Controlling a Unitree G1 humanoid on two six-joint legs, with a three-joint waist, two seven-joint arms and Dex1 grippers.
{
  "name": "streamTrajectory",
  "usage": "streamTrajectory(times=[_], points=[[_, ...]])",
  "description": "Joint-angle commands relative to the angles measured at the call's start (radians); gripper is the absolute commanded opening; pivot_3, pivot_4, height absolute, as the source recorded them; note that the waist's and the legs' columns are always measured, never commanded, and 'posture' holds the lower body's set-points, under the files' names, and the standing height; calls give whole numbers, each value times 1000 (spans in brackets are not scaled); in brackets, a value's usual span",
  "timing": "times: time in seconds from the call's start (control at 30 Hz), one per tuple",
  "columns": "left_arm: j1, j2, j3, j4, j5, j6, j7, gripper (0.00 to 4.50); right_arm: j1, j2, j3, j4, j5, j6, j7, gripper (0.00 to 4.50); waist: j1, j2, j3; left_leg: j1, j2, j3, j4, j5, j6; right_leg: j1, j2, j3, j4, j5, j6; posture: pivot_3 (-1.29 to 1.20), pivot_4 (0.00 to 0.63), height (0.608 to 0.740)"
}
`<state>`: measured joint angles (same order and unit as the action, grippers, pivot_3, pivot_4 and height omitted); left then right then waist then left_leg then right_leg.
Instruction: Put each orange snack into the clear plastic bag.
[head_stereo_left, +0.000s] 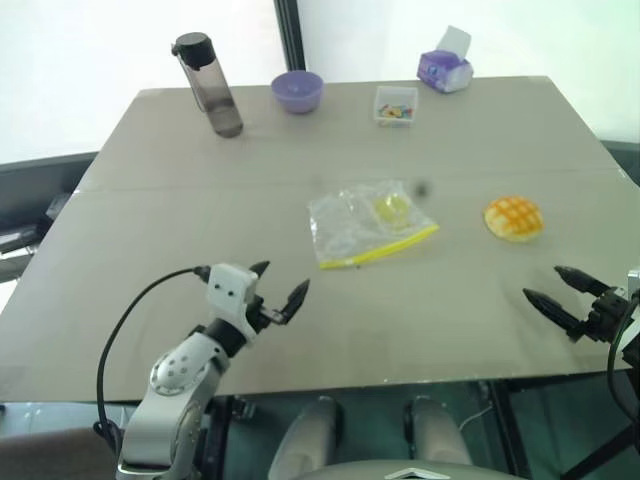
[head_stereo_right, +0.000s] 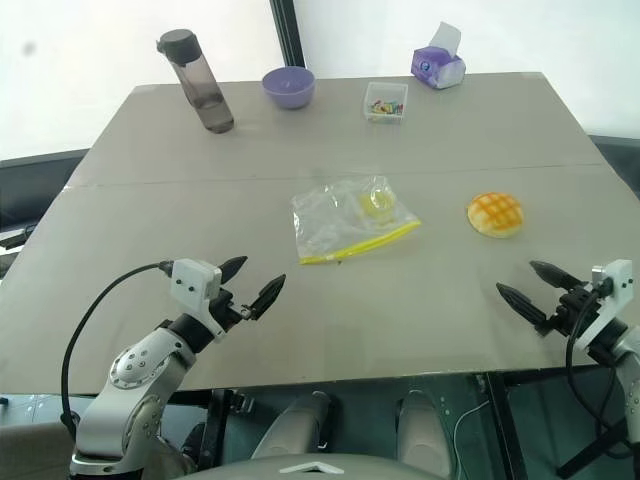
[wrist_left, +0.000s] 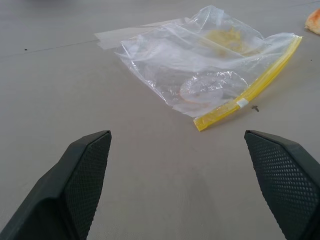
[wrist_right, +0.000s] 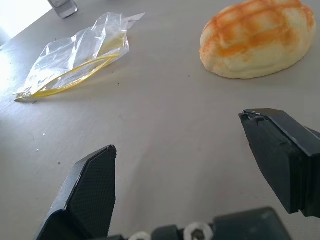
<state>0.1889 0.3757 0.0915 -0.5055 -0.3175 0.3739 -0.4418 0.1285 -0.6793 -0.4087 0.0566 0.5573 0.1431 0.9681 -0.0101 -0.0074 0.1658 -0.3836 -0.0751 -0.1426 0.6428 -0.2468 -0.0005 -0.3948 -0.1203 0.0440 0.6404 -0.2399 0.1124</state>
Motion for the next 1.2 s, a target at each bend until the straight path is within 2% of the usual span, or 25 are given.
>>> streamTrajectory(times=[0.03, 0.77, 1.07, 1.2], points=[[15, 19, 8, -60, -9, 2, -12, 4499, 1, -25, -43, -5, 16, -12, 28, 4467, 0, 0, 0, 0, 0, 0, 0, 0, 0, 0, 0, 0, 0, 0, 0, 0, 150, 739], [-5, 28, -2, -9, -1, -28, -36, 4499, -10, -1, -39, -13, 19, -55, 42, 4467, 0, 0, 0, 0, 0, 0, 0, 0, 0, 0, 0, 0, 0, 0, 0, 0, 150, 739], [-35, 20, -15, 1, -4, -4, -21, 4499, -28, 1, -24, -20, 12, -57, 43, 4467, 0, 0, 0, 0, 0, 0, 0, 0, 0, 0, 0, 0, 0, 0, 0, 0, 150, 739], [-81, -11, -36, 17, -28, 67, 7, 4499, -38, -1, 4, -80, -5, -63, 38, 4467, 1, 0, 0, 0, 0, 0, 0, 0, 0, 0, 0, 0, 0, 0, 0, 0, 150, 739]])
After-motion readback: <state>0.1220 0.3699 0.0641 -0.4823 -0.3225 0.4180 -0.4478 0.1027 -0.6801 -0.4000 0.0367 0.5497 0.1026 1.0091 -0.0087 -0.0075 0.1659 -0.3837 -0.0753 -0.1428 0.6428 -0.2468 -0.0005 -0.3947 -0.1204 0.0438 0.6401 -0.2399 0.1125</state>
